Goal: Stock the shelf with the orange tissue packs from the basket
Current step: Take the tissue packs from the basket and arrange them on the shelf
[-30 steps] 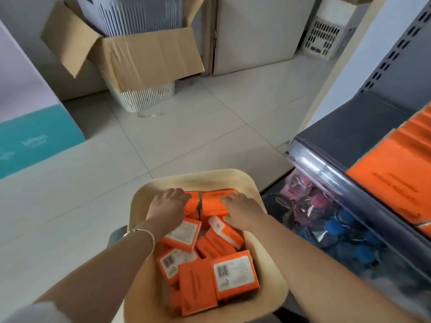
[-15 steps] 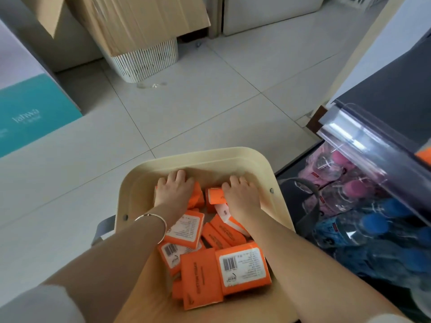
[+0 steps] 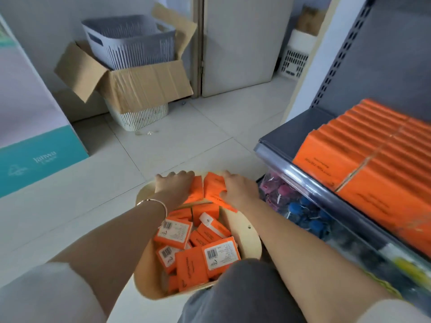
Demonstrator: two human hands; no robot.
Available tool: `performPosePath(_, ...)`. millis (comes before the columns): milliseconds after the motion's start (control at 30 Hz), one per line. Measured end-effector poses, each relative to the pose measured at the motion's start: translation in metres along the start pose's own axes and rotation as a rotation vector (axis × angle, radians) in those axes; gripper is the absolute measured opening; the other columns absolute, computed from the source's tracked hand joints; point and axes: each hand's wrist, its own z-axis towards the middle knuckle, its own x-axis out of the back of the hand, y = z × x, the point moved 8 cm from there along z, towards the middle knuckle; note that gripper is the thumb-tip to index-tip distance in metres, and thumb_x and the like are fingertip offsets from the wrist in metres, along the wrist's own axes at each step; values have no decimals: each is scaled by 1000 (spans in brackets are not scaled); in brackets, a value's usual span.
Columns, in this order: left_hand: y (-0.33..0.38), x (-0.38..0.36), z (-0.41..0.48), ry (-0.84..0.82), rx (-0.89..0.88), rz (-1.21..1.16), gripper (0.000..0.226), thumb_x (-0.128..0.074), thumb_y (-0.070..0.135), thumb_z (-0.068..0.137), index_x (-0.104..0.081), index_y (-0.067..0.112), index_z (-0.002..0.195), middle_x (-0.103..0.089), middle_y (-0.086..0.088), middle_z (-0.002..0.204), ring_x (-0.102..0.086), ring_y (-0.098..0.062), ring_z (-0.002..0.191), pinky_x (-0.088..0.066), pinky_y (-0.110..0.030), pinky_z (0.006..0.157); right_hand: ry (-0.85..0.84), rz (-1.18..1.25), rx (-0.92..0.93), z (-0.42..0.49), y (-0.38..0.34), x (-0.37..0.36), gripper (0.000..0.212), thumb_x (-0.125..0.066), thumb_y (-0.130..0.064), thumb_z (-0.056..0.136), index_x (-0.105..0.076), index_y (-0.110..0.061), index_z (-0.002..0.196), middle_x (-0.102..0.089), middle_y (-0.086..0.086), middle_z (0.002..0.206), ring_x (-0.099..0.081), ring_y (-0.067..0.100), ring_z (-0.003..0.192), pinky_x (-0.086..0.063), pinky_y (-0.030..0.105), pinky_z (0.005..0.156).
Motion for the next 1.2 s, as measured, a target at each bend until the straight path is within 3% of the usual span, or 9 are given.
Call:
performPosePath(133,18,55,-37,68,-25,-93,40,-49,38,93,-34,25,128,-48,-5,122,-48,-30,116,-44,-47,83,125,-8,-46,-48,15,68,40,-56,-29,88,-44,-16,123,-60,8,117,-60,33,106,-45,38,76)
performPosePath(233,40,98,-64,167,-88,-65,42,-48,39,95,-31,24,131,-48,-5,124,-48,-31,116,-45,-46,82,234,-7,-69,-82,26,118,43,-57,-29,88,-43,-17,127,-60,8,121,-60,33,108,-48,40,81)
performPosePath(400,94,159,-105,342,-182,-57,38,-44,10,90,-36,23,125,-49,-4,121,-48,-30,113,-39,-42,76,364,-49,-151,-139,54,181,45,-58,-29,90,-43,-18,131,-54,6,129,-53,31,117,-44,42,91)
performPosePath(500,132,182,-127,417,-239,-35,40,-44,7,87,-38,23,123,-50,-1,122,-47,-28,116,-40,-40,81,419,-66,-229,-176,82,206,47,-58,-28,91,-43,-21,134,-48,3,135,-46,28,125,-36,44,99)
performPosePath(833,280,219,-159,563,-451,-77,50,-40,4,89,-35,22,135,-47,0,135,-43,-27,125,-38,-41,94,646,-3,-498,-286,206,245,50,-58,-28,90,-40,-29,136,-46,0,138,-39,28,128,-36,44,99)
performPosePath(1200,447,250,-127,625,-686,-131,50,-54,12,87,-40,23,134,-48,-6,125,-43,-32,118,-39,-42,89,830,87,-853,-338,383,240,47,-57,-22,91,-42,-30,136,-44,5,135,-37,30,126,-37,42,95)
